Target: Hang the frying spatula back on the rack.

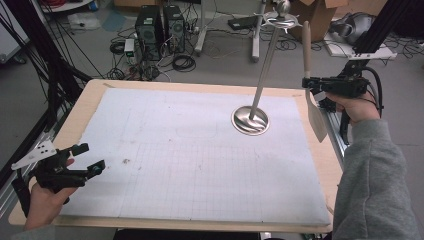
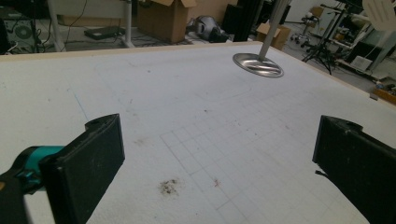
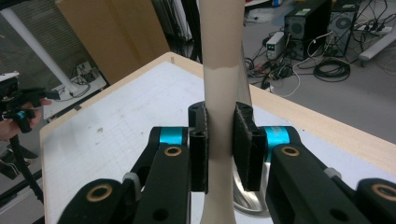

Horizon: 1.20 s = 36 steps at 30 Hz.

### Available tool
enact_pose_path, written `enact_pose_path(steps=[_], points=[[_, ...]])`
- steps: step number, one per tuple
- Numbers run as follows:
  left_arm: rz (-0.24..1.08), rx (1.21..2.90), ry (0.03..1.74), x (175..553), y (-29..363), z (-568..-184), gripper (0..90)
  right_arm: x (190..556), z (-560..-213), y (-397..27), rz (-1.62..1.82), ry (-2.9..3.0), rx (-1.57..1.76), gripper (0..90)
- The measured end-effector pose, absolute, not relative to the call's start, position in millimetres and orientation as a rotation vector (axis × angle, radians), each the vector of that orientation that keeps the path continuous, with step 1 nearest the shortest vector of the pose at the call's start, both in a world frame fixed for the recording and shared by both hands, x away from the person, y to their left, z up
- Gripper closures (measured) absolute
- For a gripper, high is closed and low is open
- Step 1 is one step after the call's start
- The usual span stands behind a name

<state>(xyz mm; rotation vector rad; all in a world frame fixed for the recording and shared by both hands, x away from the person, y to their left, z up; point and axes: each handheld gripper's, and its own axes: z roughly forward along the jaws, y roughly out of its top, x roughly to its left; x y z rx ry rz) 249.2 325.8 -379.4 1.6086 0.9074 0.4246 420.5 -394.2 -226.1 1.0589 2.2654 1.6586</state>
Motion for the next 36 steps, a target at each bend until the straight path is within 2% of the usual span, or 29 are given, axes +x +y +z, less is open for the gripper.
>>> enact_pose_path(steps=[36], points=[[0.416,1.627,0.917,250.5,323.7,-383.1,2.6,427.1,-232.3,-371.8,1.584,2.303,1.048,78.0]])
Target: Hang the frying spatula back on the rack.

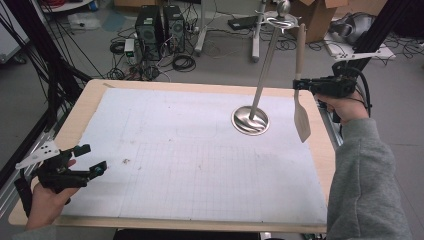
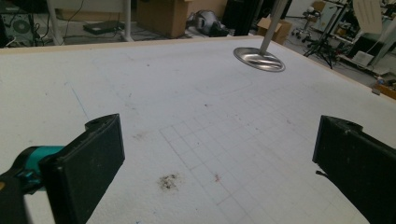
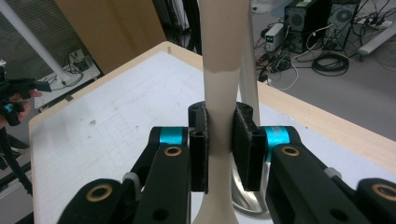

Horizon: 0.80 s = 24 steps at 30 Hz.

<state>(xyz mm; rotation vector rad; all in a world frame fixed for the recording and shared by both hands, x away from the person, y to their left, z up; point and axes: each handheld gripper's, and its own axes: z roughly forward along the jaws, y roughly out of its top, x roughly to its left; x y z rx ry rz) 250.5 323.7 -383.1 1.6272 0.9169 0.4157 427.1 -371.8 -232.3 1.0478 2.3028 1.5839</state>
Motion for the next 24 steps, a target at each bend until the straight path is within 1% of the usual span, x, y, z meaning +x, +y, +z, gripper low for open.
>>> enact_pose_path(steps=[24], points=[[0.428,1.630,0.918,248.4,324.2,-382.6,2.6,436.2,-240.7,-353.0,1.547,2.267,1.055,77.9]])
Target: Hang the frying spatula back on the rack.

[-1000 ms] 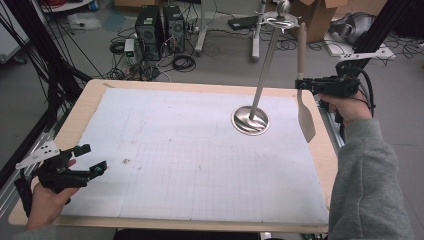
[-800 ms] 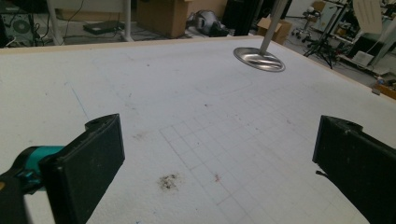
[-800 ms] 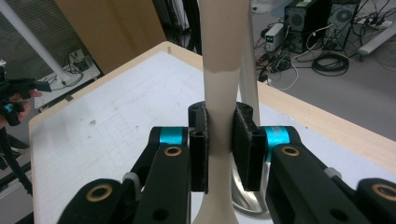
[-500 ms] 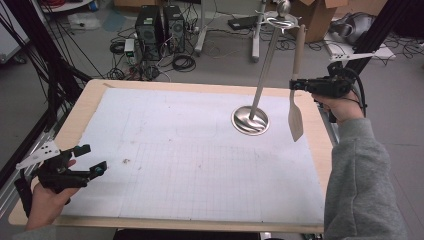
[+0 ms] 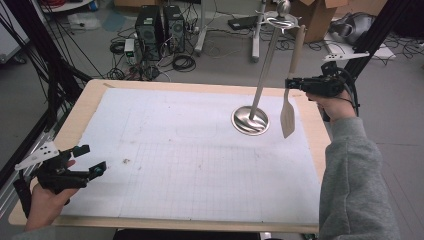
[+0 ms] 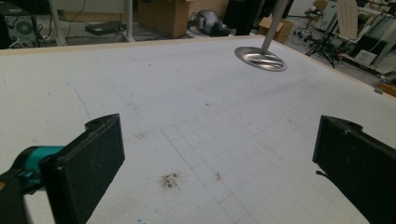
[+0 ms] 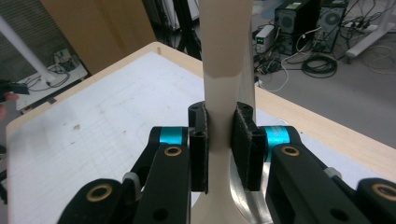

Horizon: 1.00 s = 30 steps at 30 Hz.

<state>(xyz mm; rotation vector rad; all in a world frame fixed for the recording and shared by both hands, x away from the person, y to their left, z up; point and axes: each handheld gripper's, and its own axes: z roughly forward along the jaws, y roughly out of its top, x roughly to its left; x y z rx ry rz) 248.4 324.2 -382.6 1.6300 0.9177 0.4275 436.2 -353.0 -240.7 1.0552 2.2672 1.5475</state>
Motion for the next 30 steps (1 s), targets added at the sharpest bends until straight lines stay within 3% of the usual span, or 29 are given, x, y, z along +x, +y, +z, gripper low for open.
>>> enact_pose_path(steps=[19,30], points=[[0.430,1.632,0.920,248.3,323.5,-383.0,2.6,435.8,-244.5,-345.4,1.508,2.217,1.047,76.2],[0.446,1.613,0.926,248.5,327.2,-379.4,2.6,426.7,-250.0,-345.4,1.479,2.105,1.083,49.8]])
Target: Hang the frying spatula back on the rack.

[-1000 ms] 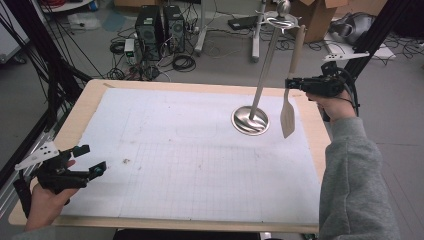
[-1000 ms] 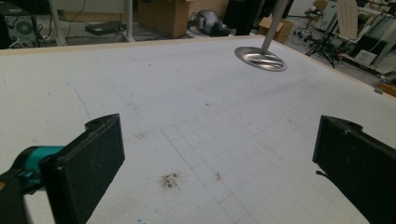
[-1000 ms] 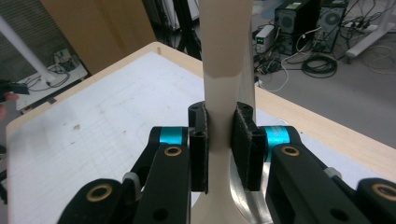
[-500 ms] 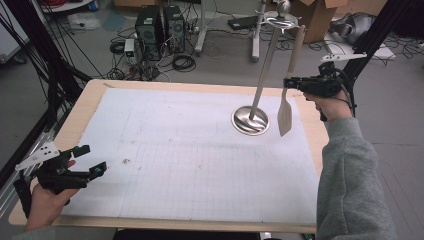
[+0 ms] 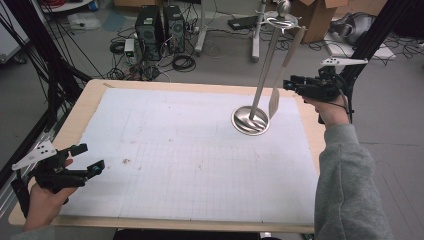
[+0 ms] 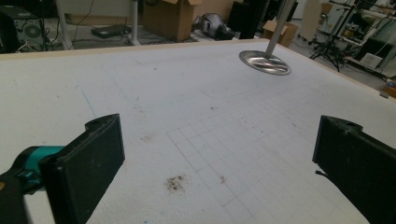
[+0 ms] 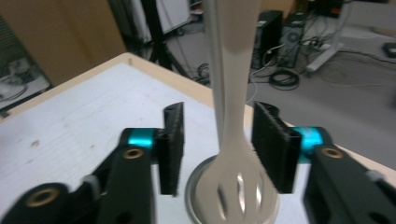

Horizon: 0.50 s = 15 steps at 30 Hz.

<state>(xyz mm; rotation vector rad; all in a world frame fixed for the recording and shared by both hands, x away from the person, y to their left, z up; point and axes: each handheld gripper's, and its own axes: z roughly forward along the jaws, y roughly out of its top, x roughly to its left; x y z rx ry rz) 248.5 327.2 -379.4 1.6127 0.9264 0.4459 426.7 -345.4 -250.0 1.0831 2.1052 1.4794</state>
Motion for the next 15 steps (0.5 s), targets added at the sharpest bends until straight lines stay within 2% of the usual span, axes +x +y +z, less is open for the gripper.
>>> enact_pose_path(steps=[7,12,15], points=[[0.447,1.606,0.923,251.0,325.7,-377.0,2.6,409.5,-260.2,-351.0,1.457,2.053,1.122,34.4],[0.443,1.610,0.912,255.6,321.1,-375.4,2.5,394.7,-261.4,-353.5,1.486,2.008,1.115,29.1],[0.441,1.609,0.905,257.8,318.8,-373.8,2.5,386.8,-260.8,-351.7,1.479,2.009,1.124,21.9]])
